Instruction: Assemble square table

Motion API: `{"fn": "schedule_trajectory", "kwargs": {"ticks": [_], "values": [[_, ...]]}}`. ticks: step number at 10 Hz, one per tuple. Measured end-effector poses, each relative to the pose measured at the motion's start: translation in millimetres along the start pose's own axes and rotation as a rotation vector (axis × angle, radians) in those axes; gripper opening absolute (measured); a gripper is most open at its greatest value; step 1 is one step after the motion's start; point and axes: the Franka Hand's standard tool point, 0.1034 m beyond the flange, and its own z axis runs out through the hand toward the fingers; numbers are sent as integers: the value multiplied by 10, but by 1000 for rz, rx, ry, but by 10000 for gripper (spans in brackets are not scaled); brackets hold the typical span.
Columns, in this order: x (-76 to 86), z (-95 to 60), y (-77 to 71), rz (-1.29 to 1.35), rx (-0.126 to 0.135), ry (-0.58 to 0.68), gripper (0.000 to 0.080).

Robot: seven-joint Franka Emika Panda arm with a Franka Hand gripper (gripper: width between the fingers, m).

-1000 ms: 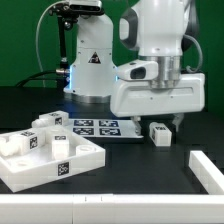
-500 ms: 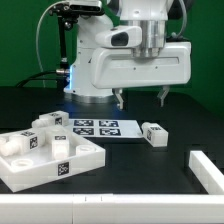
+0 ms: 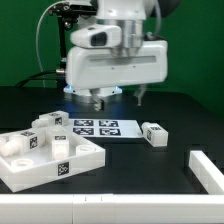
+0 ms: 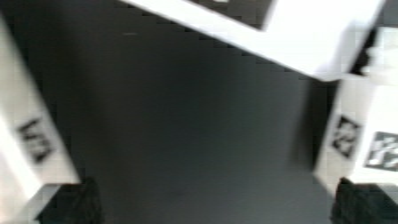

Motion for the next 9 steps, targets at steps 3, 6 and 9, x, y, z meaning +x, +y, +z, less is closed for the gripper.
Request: {"fn": "schedule_trajectory", "kwargs": {"ticks": [3, 6, 9], "values": [[196, -109, 236, -34, 2, -1, 649], [160, -93, 288, -91, 7, -2, 649], [72, -194, 1157, -209, 4, -22, 649]]}}
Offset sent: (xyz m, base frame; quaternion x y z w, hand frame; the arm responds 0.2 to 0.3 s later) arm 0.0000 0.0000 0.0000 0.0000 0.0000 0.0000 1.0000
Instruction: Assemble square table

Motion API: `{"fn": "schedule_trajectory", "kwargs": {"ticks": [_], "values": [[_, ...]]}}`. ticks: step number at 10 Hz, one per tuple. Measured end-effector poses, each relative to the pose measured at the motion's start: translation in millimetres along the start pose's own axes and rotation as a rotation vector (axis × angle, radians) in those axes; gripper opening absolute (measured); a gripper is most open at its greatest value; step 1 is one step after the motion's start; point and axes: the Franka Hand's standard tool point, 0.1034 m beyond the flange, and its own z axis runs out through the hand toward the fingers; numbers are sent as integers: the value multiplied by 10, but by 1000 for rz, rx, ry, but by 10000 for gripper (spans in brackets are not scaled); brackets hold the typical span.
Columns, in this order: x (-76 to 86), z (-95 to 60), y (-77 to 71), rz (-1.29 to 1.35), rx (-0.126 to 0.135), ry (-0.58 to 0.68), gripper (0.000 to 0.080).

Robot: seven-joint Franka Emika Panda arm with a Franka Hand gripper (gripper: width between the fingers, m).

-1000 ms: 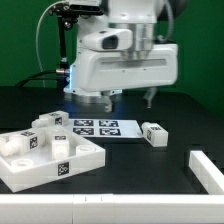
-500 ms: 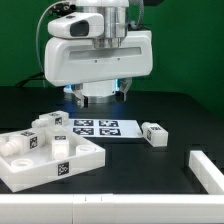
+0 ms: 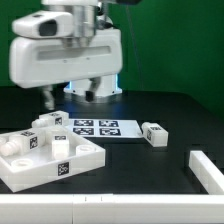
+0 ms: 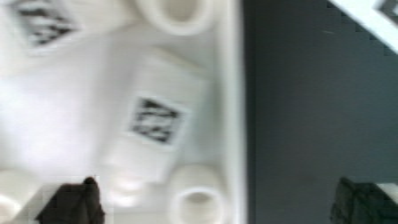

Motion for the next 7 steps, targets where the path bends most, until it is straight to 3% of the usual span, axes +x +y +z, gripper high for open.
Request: {"fn": "schedule_trajectory", "kwargs": {"ticks": [1, 2, 5, 7], "values": [[25, -24, 207, -37, -12, 5, 649], [56, -58, 264, -58, -21, 13, 649], [13, 16, 238, -73, -15, 4, 649], [-78, 196, 452, -115, -25, -4, 649]]}}
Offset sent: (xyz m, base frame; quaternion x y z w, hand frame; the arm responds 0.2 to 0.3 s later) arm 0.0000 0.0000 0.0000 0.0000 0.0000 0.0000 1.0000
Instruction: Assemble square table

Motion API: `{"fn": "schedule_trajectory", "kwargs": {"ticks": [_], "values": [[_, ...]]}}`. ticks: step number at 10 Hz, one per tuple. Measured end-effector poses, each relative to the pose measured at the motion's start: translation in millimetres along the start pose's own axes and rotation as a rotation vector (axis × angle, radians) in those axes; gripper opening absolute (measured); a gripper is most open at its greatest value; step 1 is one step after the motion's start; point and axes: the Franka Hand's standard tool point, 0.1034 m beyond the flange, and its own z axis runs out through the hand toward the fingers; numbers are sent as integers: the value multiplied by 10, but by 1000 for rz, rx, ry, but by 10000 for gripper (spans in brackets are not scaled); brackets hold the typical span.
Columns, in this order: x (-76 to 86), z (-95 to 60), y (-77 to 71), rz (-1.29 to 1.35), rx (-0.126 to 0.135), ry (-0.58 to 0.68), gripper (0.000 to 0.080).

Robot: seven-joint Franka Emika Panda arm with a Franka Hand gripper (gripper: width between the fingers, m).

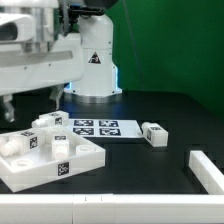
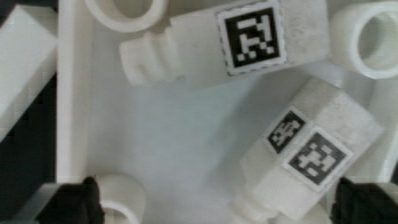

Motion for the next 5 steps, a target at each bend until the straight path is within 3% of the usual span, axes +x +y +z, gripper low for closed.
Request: {"fn": "schedule_trajectory", "kwargs": {"ticks": [2, 5], "values": [[10, 139, 244, 5, -8, -5, 649], [59, 256, 342, 3, -10, -11, 649]]}}
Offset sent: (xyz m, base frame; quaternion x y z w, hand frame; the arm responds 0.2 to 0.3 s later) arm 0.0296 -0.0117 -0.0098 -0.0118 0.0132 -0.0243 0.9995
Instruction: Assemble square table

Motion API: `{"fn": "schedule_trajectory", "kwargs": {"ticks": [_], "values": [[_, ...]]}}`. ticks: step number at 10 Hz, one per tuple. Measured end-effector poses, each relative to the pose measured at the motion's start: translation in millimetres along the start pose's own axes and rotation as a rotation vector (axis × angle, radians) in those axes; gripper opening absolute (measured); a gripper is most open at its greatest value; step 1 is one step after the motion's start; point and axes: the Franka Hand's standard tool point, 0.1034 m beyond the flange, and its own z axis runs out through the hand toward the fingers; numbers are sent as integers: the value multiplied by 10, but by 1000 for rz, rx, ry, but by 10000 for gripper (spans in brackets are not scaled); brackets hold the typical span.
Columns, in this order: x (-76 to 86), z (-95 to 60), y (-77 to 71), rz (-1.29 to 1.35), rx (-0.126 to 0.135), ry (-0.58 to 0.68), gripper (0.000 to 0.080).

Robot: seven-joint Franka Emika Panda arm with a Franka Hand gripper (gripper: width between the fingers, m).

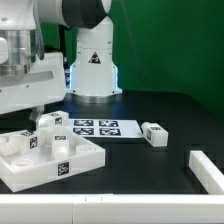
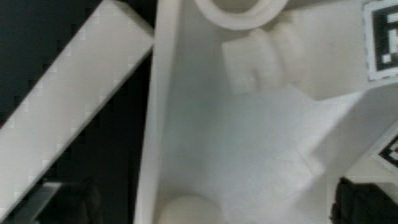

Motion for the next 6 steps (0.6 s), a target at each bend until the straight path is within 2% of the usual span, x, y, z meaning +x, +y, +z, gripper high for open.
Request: {"fn": "schedule_trajectory", "kwargs": {"ticks": [4, 6], "values": [[21, 16, -26, 9, 2, 0, 649], [0, 93, 60, -45, -20, 5, 649]]}}
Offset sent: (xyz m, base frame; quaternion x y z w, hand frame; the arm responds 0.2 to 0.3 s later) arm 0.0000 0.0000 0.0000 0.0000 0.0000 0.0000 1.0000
